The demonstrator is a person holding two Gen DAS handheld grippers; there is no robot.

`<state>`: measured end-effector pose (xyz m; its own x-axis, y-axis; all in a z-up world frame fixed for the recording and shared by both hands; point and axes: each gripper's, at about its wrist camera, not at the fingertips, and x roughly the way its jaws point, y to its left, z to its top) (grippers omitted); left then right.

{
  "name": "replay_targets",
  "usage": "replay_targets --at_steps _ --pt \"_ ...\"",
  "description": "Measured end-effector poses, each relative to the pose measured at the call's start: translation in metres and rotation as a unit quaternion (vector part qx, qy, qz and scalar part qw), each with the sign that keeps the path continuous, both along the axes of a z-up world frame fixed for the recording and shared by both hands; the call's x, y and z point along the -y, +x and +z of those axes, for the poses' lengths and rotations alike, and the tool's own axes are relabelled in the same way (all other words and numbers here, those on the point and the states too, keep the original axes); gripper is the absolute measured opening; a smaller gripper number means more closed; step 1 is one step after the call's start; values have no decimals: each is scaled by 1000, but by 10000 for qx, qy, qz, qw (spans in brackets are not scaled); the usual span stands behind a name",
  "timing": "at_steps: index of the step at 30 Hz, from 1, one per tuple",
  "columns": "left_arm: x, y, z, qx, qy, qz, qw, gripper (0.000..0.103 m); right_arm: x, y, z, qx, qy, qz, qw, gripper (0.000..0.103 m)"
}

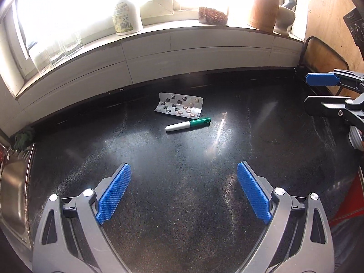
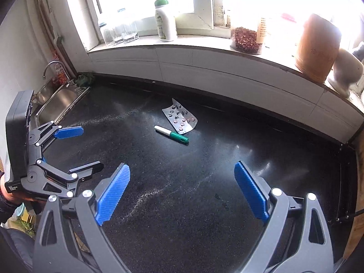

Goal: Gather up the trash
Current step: 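Grasp the green-capped marker with the left tool while the right tool grasps the pill blister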

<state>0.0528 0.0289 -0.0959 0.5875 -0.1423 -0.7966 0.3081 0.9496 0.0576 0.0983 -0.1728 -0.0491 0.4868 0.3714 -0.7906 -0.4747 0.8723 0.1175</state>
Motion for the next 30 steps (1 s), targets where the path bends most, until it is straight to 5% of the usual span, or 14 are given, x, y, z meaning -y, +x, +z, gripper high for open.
replay_targets --at_steps 13,22,30 --pt "20 96 -67 -106 530 -1362 9892 91 -38 115 -63 -392 -210 820 9956 89" --pt "24 152 -113 -372 510 -2062 9765 91 -73 192 -135 -853 -470 1491 9840 69" --pt "31 162 -124 -463 142 -2529 9663 86 -88 212 -154 -800 -514 2011 9750 42"
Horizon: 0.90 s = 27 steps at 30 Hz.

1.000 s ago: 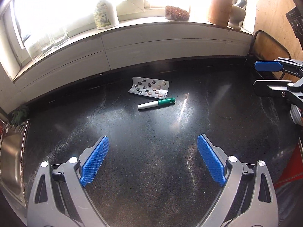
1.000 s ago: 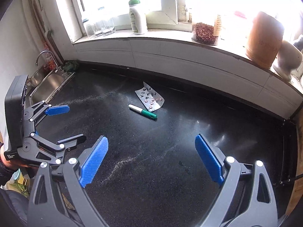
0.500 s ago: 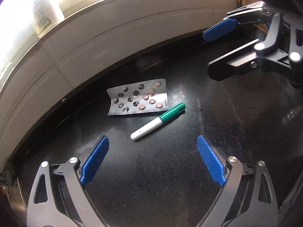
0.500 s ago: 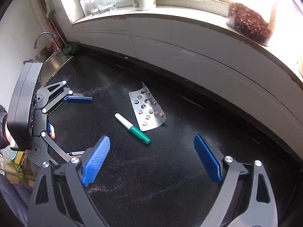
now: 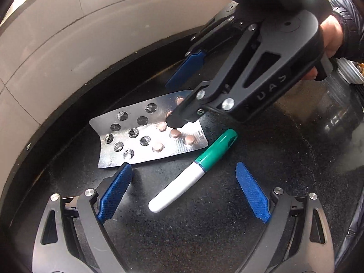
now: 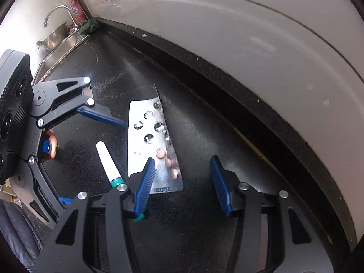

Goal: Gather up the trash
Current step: 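Grasp the green-capped marker with the left tool while the right tool grasps the pill blister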

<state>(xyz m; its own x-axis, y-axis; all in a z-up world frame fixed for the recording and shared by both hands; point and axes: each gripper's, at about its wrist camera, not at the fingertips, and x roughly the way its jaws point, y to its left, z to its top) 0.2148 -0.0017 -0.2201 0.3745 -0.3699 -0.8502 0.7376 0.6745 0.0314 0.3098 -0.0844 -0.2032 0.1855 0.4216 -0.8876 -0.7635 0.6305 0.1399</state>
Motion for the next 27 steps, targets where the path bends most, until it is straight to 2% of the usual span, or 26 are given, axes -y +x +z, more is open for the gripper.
replay_targets --at_steps 1,2,3,4,5,6,8,9,10,15,18,27 --pt "0 -2 0 11 -23 7 10000 81 -1 2 0 2 23 23 10000 38" --pt "0 -5 0 25 -23 -2 10000 79 -2 3 -1 -21 49 32 10000 29" --pt "1 -8 1 20 -24 -1 10000 71 -4 3 -1 -59 70 38 10000 19" --pt "2 -11 3 19 -14 18 10000 63 -5 3 -1 -93 92 57 9999 18" --pt "3 -15 4 22 -4 39 10000 59 -6 2 -1 -94 115 80 9999 14" --pt "4 -19 5 24 -1 62 10000 49 -6 0 0 -91 126 92 9998 9" --pt "6 -26 6 25 31 149 9999 35 -6 -3 2 -96 154 40 9998 7" --pt "7 -28 7 12 63 213 9998 18 -7 -4 3 -110 174 -6 9998 7" --pt "8 -29 8 -31 88 294 9995 13 -7 -5 5 -103 179 -58 9998 6" --pt "9 -47 19 -133 143 667 9976 12 -4 -16 26 -31 212 -230 9995 6" --pt "6 -63 35 -141 32 969 9952 12 -1 -30 46 90 279 -355 9989 6" --pt "-1 -137 85 -31 39 1894 9819 12 32 -108 102 440 532 -864 9939 6"
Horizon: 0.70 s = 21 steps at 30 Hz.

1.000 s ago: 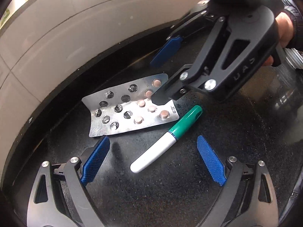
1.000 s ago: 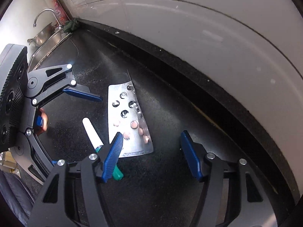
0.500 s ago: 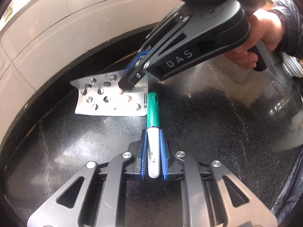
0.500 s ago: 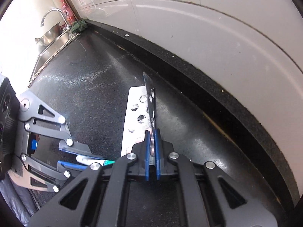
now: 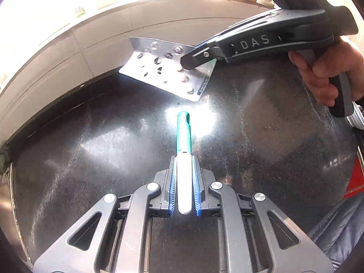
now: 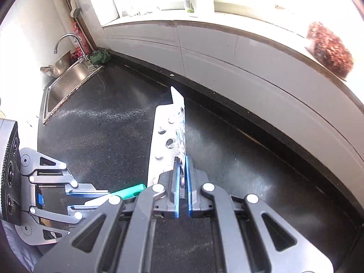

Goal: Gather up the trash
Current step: 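Grasp the green-capped marker with the left tool while the right tool grasps the pill blister, then carry marker and pill blister over the black bin and open both tools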

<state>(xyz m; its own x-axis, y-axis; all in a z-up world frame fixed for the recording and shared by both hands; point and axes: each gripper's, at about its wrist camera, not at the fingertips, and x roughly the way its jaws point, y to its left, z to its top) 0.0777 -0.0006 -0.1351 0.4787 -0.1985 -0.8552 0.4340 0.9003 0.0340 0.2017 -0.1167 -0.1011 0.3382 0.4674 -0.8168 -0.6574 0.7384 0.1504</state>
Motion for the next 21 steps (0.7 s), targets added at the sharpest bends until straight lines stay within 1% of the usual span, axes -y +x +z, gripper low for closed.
replay_targets --at_steps 5,12,13,14,18,21 --pt "-8 -45 14 24 39 260 9997 12 25 -51 13 66 35 -242 9997 6" --pt "1 -95 30 140 40 395 9991 12 47 -101 13 30 37 -392 9992 6" --pt "-5 -91 24 142 41 415 9990 12 49 -107 14 43 43 -402 9992 6" --pt "-4 -96 26 163 55 441 9989 12 49 -111 15 37 57 -402 9992 6" --pt "-8 -102 31 255 67 590 9979 12 41 -123 21 102 74 -362 9993 6" --pt "-18 -108 42 393 43 828 9958 12 36 -132 30 182 95 -228 9995 6"
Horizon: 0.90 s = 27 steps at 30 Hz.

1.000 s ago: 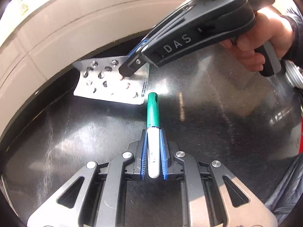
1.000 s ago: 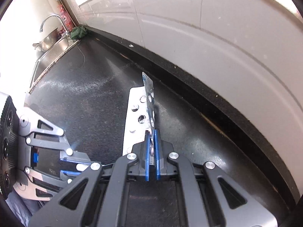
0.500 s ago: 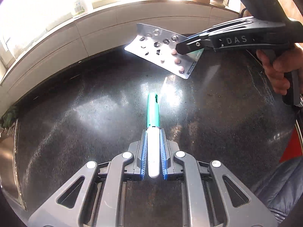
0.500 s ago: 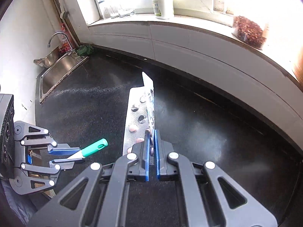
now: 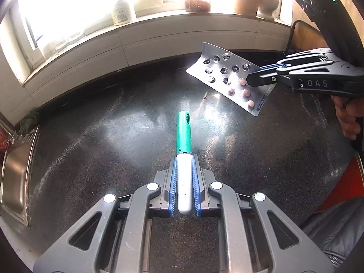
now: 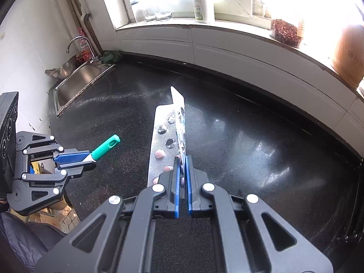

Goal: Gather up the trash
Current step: 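Carry marker and pill blister over the black bin and open both tools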

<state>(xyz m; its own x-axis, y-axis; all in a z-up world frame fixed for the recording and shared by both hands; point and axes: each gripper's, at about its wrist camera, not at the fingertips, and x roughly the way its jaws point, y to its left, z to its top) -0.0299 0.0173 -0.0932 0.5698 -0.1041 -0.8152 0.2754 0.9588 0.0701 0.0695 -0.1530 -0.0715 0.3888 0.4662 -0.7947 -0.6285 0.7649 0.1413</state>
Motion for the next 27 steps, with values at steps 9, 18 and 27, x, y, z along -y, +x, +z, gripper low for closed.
replay_targets --at_steps 9,18,27 --pt "-87 -36 27 343 -139 1601 9864 12 -95 -27 25 137 190 984 9949 6" --pt "-213 -136 19 305 -41 3763 9260 12 -256 -99 20 -142 305 2825 9587 6" --pt "-301 -257 -25 -160 -150 5427 8396 12 -393 -205 -20 -479 -14 4299 9016 6"
